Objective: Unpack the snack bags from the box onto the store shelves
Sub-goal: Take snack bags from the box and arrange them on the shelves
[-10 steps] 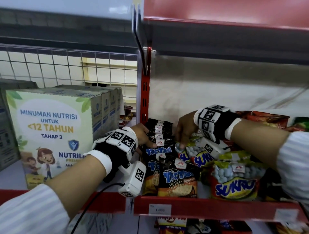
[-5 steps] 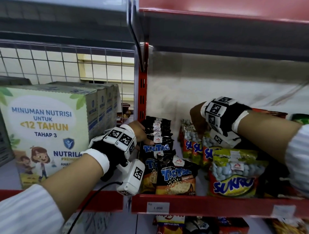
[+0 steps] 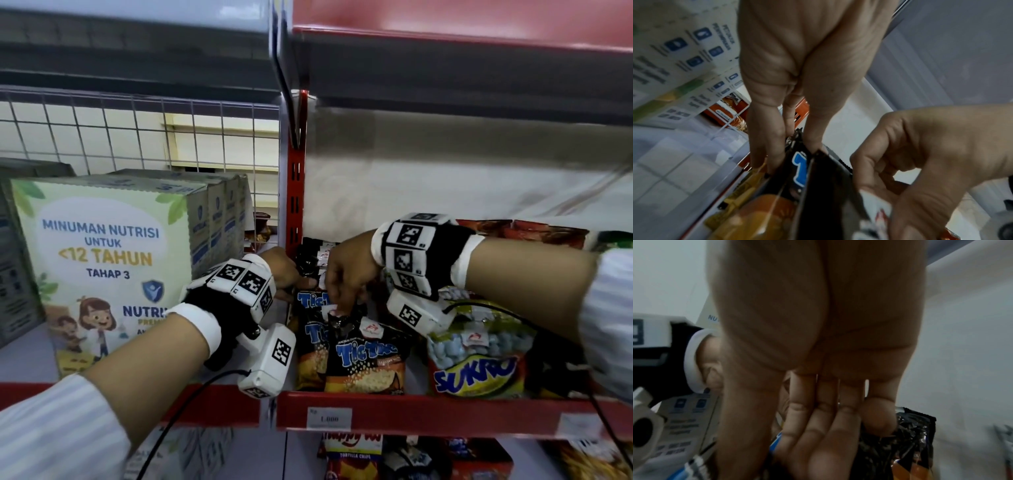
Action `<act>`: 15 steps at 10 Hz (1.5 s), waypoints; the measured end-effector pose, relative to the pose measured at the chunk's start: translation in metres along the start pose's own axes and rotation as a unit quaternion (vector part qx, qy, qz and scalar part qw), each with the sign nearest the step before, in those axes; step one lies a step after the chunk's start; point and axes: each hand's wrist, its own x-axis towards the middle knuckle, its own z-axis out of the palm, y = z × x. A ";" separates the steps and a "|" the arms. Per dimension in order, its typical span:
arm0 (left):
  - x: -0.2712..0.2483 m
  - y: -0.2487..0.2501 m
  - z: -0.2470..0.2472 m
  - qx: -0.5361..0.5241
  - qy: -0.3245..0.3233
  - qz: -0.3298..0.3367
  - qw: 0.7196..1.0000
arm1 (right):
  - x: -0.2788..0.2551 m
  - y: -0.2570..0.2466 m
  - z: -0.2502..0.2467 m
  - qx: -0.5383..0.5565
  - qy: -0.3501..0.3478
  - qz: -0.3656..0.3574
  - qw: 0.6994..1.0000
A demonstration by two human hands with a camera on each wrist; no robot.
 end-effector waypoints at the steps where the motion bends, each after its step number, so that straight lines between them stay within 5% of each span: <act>1: -0.002 0.001 0.000 -0.006 0.015 -0.008 1.000 | 0.002 -0.001 -0.003 -0.009 0.049 0.006 0.999; 3: -0.016 0.007 -0.004 0.104 0.004 -0.037 0.994 | 0.001 0.006 -0.007 0.020 0.095 0.028 0.995; 4: -0.021 0.007 -0.007 0.053 -0.072 -0.065 0.994 | -0.007 0.004 -0.016 0.063 0.093 0.036 0.993; 5: -0.022 0.007 -0.005 0.040 -0.074 -0.068 0.994 | -0.019 0.002 -0.026 0.071 0.092 0.043 0.992; 7: -0.024 0.004 0.002 0.042 -0.051 -0.041 0.997 | -0.030 -0.017 -0.005 -0.081 -0.049 0.058 0.994; 9: -0.025 0.000 0.003 0.041 -0.030 -0.021 0.998 | -0.025 -0.029 0.003 -0.131 0.050 0.032 0.990; 10: -0.031 0.004 0.001 -0.036 -0.018 -0.036 0.999 | -0.021 -0.029 -0.001 -0.069 0.076 0.042 0.994; 13: -0.048 0.015 0.006 -0.113 0.020 -0.062 0.991 | -0.010 -0.039 0.009 -0.064 0.068 0.023 0.995; 15: -0.052 0.016 0.006 -0.025 0.040 -0.040 0.998 | -0.018 -0.032 -0.003 -0.034 -0.012 0.037 0.999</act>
